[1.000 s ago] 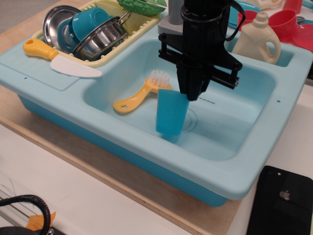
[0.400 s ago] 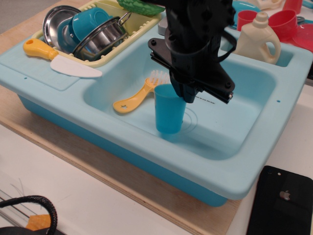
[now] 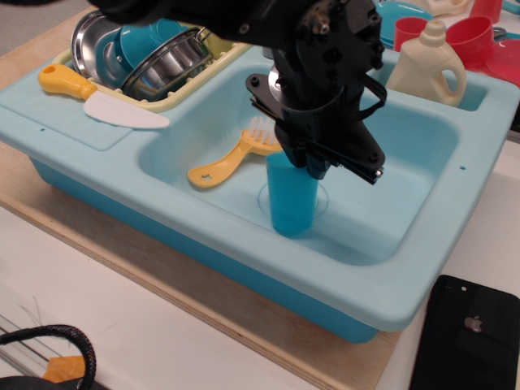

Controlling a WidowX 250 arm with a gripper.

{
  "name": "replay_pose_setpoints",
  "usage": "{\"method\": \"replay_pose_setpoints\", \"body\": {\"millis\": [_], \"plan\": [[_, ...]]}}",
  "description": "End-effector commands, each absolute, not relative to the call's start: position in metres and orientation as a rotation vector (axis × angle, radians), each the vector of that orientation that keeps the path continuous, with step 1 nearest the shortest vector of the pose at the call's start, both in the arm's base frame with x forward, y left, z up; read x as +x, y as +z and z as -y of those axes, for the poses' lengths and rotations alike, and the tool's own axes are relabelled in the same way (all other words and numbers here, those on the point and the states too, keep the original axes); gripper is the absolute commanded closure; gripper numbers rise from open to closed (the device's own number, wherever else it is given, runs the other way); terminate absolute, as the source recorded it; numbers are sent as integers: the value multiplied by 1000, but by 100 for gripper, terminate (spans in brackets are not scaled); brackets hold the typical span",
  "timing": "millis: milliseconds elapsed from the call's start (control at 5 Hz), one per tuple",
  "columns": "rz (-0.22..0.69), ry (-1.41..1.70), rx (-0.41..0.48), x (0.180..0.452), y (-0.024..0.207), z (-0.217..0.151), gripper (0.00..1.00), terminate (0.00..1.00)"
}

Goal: Flip cup upright

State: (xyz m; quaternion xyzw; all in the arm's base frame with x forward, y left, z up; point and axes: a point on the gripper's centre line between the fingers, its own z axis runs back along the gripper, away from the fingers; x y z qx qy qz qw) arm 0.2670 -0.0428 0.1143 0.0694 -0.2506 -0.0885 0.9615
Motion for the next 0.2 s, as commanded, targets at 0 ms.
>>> {"method": "replay_pose_setpoints", "body": {"millis": [0], "plan": [[543,-171,136,270,125,42,0,100]]}}
